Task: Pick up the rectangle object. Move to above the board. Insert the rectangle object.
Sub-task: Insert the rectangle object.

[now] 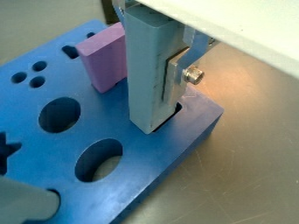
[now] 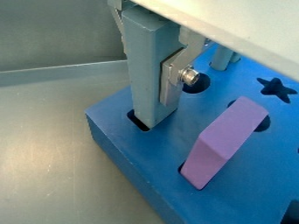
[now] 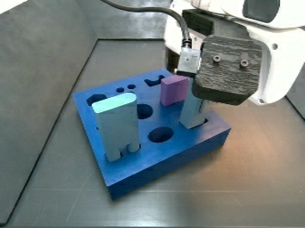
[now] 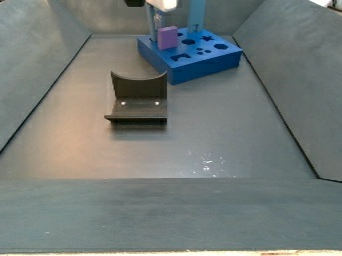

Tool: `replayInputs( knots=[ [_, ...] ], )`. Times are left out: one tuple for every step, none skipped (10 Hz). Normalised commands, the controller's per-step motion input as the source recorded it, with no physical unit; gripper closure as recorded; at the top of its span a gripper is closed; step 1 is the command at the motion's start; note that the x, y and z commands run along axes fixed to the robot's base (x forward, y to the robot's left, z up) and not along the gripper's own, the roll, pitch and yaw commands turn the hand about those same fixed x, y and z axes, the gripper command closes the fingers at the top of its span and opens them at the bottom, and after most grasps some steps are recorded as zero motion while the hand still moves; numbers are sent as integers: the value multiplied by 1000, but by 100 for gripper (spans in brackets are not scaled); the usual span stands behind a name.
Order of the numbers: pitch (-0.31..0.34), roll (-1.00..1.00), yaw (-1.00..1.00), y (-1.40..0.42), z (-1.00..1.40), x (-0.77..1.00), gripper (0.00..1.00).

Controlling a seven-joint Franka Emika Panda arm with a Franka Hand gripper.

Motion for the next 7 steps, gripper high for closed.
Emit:
replayInputs(
  knots=[
    [0,0,0,0,-20,0,100],
    [-149,-14,51,0,-91,0,100],
    [-266,-126,43,0,-114,6,100],
    [-214,-143,31,0,-49,0,100],
    [-23,-37,9,17,-137,3,100],
    [29,-257,0,203,-400,143,100],
    [40,-131,0,143,-714,17,100]
  ],
)
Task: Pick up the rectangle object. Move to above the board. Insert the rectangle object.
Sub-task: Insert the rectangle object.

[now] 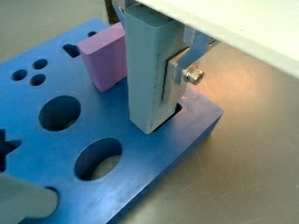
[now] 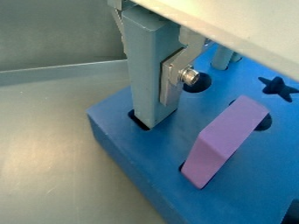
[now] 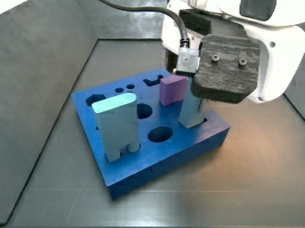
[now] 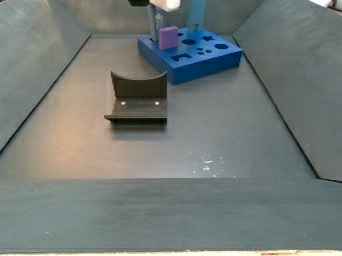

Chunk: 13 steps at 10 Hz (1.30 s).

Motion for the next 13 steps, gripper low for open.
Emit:
replayInputs(
  knots=[
    [11,-51,0,97,-486,0,100],
    [0,0,0,0,-23,0,100],
    [-711,0,0,-46,-569,-331,100],
    [-797,0,0,-86,-500,-346,100],
    [-814,0,0,-80,-489,-331,100],
    [-866,-37,14,-6,-423,-343,100],
    [-780,-71,100,0,-491,-220,100],
    [-180,160,0,-109,-163,-57,100],
    [-477,1000,0,-546,0,-103,100],
    [-377,1000,0,-340,71,-66,100],
    [-211,1000,17,-397,0,0,100],
    [0,111,0,-17,0,0,100],
    [0,0,0,0,0,23,100]
  ],
)
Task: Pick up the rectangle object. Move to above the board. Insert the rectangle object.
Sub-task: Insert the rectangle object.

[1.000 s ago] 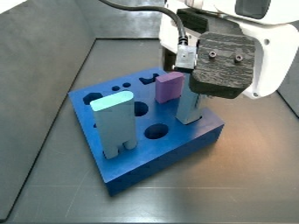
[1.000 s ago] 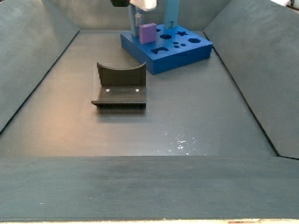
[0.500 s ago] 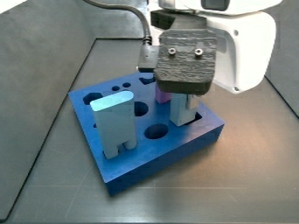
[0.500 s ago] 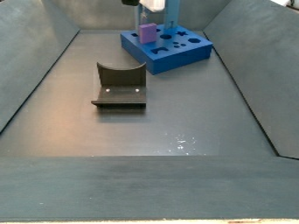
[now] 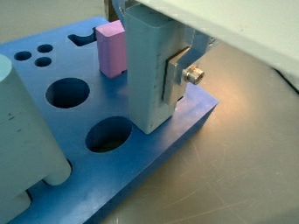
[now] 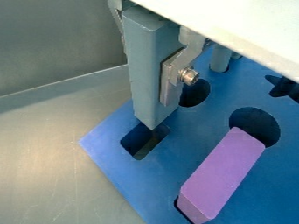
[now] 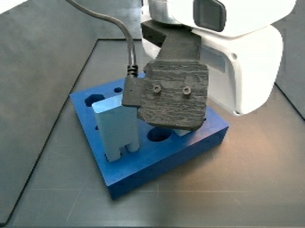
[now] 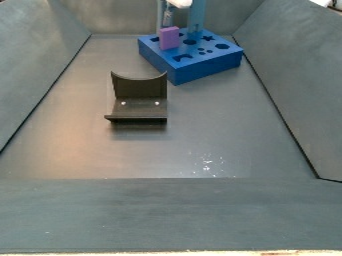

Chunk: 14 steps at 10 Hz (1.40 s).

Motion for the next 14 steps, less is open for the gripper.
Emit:
replayInputs(
  knots=[
    [226,0,-26,37,134,380,100],
    [534,0,-66,111,354,760,100],
    [606,37,-17,146,349,763,100],
    [626,126,0,34,277,711,100],
    [0,26,0,0,0,0,100],
    [46,126,0,0,0,77,100],
    [266,29,0,229,0,351,100],
    [231,0,0,91,0,337,100],
    [0,0,0,83,0,0,100],
    [0,-523,34,500,109,0,100],
    [-54,-257,0,209,0,-37,100],
    [-20,0,0,0,0,0,100],
    [-143,0,0,0,-71,-46,100],
    [-649,0,0,0,-537,-283,100]
  ],
)
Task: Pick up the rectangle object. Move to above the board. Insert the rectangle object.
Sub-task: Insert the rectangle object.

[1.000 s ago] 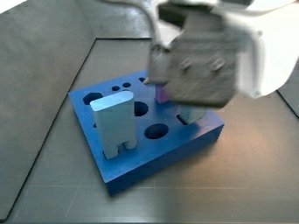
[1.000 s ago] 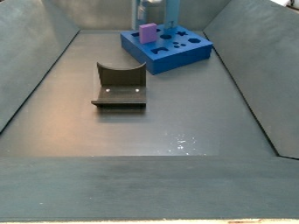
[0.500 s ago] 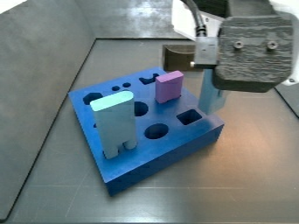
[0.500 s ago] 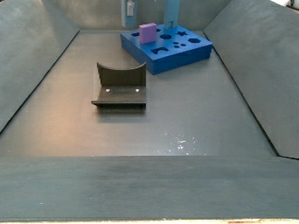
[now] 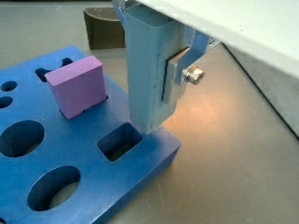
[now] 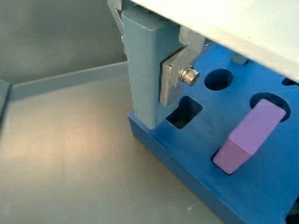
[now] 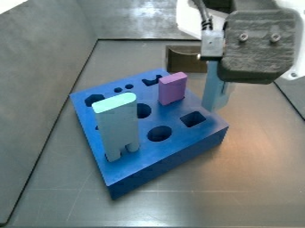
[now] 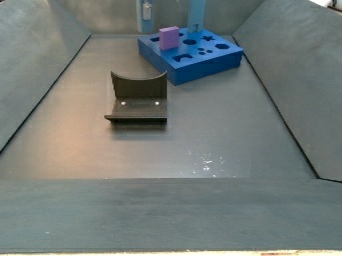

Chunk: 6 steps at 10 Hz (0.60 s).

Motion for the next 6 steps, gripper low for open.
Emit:
replayInputs(
  knots=[
    [-94,0,0,0,-126,0,100],
    [0,9,0,0,0,0,100],
    [0,69,0,0,0,-69,100],
    [-363,309,-109,-46,-157,-523,100],
    [-171,40,-63,0,-14,-280,100],
    [0,23,0,0,0,0,100]
  ],
)
